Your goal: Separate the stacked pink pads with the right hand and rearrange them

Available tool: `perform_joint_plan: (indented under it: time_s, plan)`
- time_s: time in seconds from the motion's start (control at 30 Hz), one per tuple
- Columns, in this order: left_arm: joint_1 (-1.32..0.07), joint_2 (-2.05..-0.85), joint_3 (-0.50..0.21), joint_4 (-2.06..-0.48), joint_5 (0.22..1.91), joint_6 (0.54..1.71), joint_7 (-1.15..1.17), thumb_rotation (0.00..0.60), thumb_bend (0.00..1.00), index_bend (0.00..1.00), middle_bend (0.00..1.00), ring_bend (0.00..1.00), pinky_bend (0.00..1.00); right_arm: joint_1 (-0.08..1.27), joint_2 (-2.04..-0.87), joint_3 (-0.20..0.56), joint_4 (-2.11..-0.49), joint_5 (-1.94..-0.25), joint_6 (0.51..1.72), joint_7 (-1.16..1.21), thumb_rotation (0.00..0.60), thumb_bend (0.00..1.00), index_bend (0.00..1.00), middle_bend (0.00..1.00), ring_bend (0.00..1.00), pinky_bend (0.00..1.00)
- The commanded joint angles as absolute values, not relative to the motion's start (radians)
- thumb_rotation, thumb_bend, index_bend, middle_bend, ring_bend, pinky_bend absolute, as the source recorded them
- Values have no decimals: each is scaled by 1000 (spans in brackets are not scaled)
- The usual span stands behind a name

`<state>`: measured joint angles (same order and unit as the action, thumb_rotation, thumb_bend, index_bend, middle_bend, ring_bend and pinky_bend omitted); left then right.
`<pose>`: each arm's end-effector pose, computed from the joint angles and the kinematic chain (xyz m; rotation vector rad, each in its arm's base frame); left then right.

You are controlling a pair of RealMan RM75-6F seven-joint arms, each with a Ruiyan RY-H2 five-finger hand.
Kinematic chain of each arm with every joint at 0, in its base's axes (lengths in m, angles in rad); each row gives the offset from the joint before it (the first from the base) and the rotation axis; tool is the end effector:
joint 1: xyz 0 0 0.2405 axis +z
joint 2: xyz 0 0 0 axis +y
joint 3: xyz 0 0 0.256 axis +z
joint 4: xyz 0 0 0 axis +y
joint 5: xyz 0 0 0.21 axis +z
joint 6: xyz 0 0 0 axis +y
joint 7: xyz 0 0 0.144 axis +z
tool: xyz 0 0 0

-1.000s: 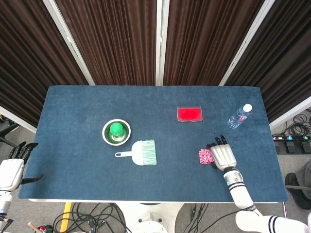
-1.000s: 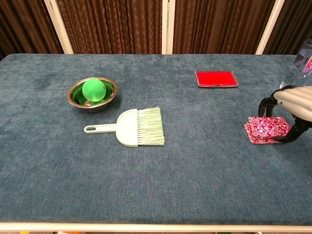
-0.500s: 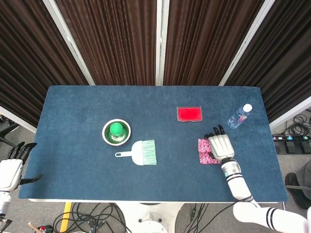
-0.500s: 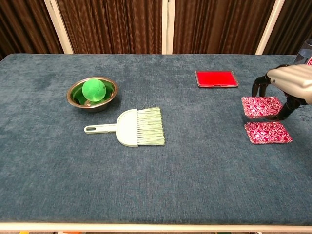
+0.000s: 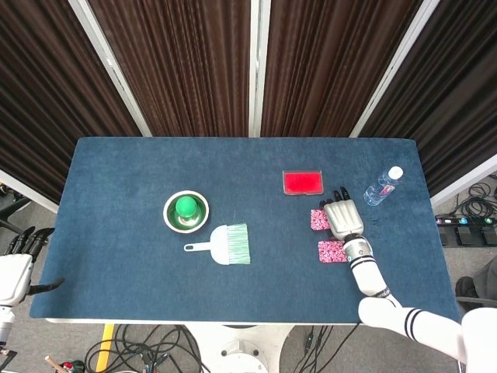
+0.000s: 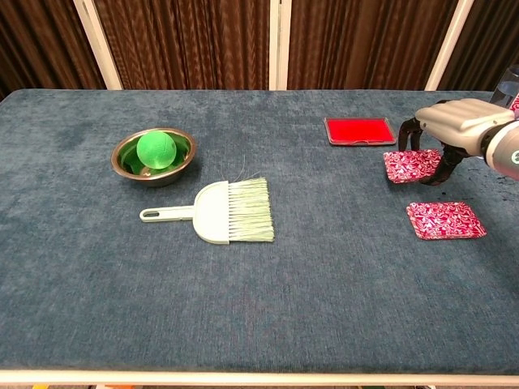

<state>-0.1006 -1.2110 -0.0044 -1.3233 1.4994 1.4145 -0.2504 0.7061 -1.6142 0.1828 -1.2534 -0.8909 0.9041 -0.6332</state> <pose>-0.3641 0.1803 0.1462 -1.3995 -1.0195 -0.8780 -0.2219 -0.3655 -0.0189 1.7644 -0.8466 0.5225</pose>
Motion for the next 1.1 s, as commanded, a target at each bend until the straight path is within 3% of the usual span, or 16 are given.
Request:
perform_joint_plan:
  time_s: [0.03, 0.3, 0.5, 0.8, 1.1]
  plan:
    - [-100, -1212, -4, -1321, 1499, 1413, -253, 600, 0, 106, 110, 12, 117, 722, -1632, 181, -1225, -875, 880, -628, 600, 174, 447, 421, 110, 0]
    - [-97, -1208, -5, -1314, 1493, 1411, -264, 600, 0, 106, 109, 12, 117, 742, -1641, 176, -1211, -847, 856, -630, 600, 146, 407, 364, 108, 0]
    - [-99, -1206, -3, -1317, 1496, 1405, -275, 600, 0, 106, 109, 12, 117, 748, -1627, 170, -1226, -836, 849, -623, 600, 117, 299, 307, 71, 0]
    - [-99, -1205, -3, -1320, 1497, 1405, -273, 600, 0, 106, 109, 12, 117, 746, -1598, 162, -1265, -834, 871, -615, 600, 106, 269, 279, 49, 0]
    - [-99, -1207, -2, -1322, 1501, 1406, -271, 600, 0, 106, 109, 12, 118, 705, -1513, 121, -1418, -880, 942, -617, 600, 102, 265, 292, 51, 0]
